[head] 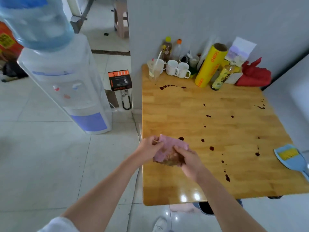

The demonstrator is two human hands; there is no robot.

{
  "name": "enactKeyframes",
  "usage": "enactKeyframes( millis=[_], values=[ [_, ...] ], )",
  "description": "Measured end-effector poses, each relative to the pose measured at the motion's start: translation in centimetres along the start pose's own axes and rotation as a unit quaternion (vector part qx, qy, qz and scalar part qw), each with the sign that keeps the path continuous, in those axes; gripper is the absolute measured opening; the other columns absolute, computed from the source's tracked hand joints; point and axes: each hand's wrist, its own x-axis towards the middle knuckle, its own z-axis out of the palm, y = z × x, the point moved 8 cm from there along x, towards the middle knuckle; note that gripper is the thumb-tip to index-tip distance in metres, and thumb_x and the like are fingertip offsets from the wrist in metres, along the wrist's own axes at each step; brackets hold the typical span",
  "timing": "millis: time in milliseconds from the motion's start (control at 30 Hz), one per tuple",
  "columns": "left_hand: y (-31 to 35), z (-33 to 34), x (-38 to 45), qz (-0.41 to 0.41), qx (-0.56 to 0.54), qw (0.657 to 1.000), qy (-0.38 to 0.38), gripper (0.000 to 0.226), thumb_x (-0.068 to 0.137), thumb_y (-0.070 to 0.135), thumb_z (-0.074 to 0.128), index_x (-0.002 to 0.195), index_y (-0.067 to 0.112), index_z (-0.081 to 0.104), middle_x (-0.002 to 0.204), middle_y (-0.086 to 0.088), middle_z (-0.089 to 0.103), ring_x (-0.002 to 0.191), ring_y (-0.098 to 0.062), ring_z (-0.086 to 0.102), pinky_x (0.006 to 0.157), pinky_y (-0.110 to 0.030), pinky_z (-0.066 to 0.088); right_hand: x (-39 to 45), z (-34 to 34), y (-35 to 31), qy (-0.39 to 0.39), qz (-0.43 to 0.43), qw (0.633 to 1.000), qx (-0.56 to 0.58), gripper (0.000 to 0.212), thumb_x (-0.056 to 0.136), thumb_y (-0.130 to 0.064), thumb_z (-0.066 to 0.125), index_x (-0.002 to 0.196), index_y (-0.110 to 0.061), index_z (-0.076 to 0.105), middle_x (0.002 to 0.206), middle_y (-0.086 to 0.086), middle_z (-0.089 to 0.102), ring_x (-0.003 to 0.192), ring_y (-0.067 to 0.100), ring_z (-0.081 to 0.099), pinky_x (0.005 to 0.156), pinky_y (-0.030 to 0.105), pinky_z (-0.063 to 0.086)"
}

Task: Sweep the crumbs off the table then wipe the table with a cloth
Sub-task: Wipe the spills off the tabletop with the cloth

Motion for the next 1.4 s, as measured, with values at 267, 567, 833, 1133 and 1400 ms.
enactKeyframes(
  millis=[267, 567, 833, 1133, 1400],
  values=[
    [5.1, -2.3, 7.0, -0.002, 0.073, 0.997, -0.020, 0.022, 0.094, 0.038, 0.064, 0.106, 0.020, 0.067, 0.099, -0.003, 0.073, 0.096, -0.024, 0.069, 0.087, -0.044, 0.056, 5.8, 1.6, -5.6, 0.009, -0.031, 0.999, 0.019, 0.017, 0.096, -0.013, 0.067, 0.103, 0.001, 0.074, 0.101, 0.023, 0.074, 0.087, 0.031, 0.071, 0.064, 0.034, 0.052],
    [7.7, -6.6, 17.3, -0.017, 0.085, 0.996, -0.028, 0.002, 0.094, 0.038, 0.063, 0.093, 0.039, 0.064, 0.099, 0.005, 0.068, 0.087, -0.021, 0.069, 0.077, -0.039, 0.059, 13.4, -1.8, -16.5, 0.204, -0.126, 0.957, -0.163, 0.011, 0.094, -0.026, 0.066, 0.085, -0.019, 0.068, 0.063, -0.010, 0.067, 0.059, 0.007, 0.061, 0.041, 0.017, 0.039],
    [8.0, -16.9, 33.9, 0.016, 0.123, 0.990, 0.072, 0.045, 0.087, 0.050, 0.067, 0.125, 0.029, 0.057, 0.117, 0.012, 0.063, 0.096, -0.005, 0.061, 0.067, -0.022, 0.045, 28.4, 1.8, -16.1, 0.266, -0.148, 0.880, -0.364, 0.030, 0.104, -0.027, 0.047, 0.075, -0.035, 0.049, 0.074, -0.006, 0.049, 0.057, 0.009, 0.046, 0.043, 0.011, 0.030],
    [10.5, -19.4, 44.6, 0.031, 0.134, 0.989, 0.050, 0.116, 0.060, 0.060, 0.085, 0.152, 0.034, 0.019, 0.155, 0.005, 0.033, 0.137, -0.022, 0.043, 0.106, -0.049, 0.046, 32.9, 3.1, -14.2, 0.320, -0.100, 0.920, -0.204, 0.045, 0.105, -0.013, 0.048, 0.146, -0.032, 0.050, 0.089, -0.012, 0.061, 0.062, 0.000, 0.057, 0.050, 0.015, 0.044],
    [12.3, -16.9, 46.9, 0.110, 0.064, 0.991, 0.032, 0.098, 0.058, 0.050, 0.092, 0.140, 0.033, 0.041, 0.130, 0.011, 0.059, 0.122, -0.012, 0.056, 0.106, -0.037, 0.047, 34.5, -0.1, -17.8, 0.347, -0.108, 0.903, -0.230, 0.023, 0.106, -0.021, 0.043, 0.123, -0.027, 0.058, 0.080, -0.004, 0.062, 0.056, 0.006, 0.058, 0.045, 0.017, 0.042]
  ],
)
